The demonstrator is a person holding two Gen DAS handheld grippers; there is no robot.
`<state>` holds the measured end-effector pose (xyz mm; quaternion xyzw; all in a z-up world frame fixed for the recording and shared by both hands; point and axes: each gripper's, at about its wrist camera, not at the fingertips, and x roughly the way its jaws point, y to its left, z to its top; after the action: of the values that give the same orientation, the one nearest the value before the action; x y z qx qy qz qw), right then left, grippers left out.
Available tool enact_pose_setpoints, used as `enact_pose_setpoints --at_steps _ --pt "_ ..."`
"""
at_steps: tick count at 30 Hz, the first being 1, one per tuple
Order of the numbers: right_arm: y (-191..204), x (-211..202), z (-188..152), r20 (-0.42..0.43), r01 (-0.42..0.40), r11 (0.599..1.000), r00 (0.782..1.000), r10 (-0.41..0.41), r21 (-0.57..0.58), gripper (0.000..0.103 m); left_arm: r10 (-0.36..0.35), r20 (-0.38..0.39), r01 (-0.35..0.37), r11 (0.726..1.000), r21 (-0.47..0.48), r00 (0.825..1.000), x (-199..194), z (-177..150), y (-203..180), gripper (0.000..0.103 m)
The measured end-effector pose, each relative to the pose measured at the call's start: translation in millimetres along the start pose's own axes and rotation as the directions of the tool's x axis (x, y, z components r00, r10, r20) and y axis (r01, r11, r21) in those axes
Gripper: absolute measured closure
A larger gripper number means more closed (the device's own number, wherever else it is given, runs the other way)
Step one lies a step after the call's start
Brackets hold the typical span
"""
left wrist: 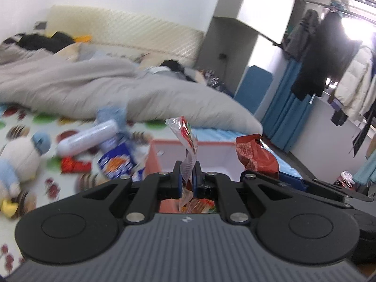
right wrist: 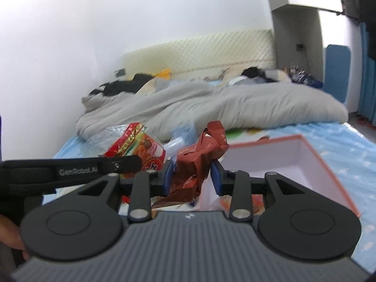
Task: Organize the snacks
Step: 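Carry both held snacks over the pink box with both tools, then open both tools to drop the snacks into the pink box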
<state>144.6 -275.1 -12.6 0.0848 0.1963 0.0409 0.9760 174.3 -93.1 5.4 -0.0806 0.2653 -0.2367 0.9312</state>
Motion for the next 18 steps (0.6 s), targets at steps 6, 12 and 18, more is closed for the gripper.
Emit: enact_pose_setpoints --at_steps 6,12,18 --pt "-31 6 20 0.041 0.068 0.997 0.997 -0.067 -0.021 0.066 -0.036 0.003 0.036 0.998 0.042 0.999 35 29 -33 0.094" --pt "-78 35 21 -0.019 0.132 0.991 0.991 -0.132 0.003 0.066 -0.061 -0.076 0.066 0.996 0.060 0.995 97 49 -59 0.094" --pt "-124 76 7 -0.154 0.171 0.985 0.974 -0.165 0.028 0.066 -0.047 -0.182 0.067 0.992 0.103 0.982 165 47 -77 0.094"
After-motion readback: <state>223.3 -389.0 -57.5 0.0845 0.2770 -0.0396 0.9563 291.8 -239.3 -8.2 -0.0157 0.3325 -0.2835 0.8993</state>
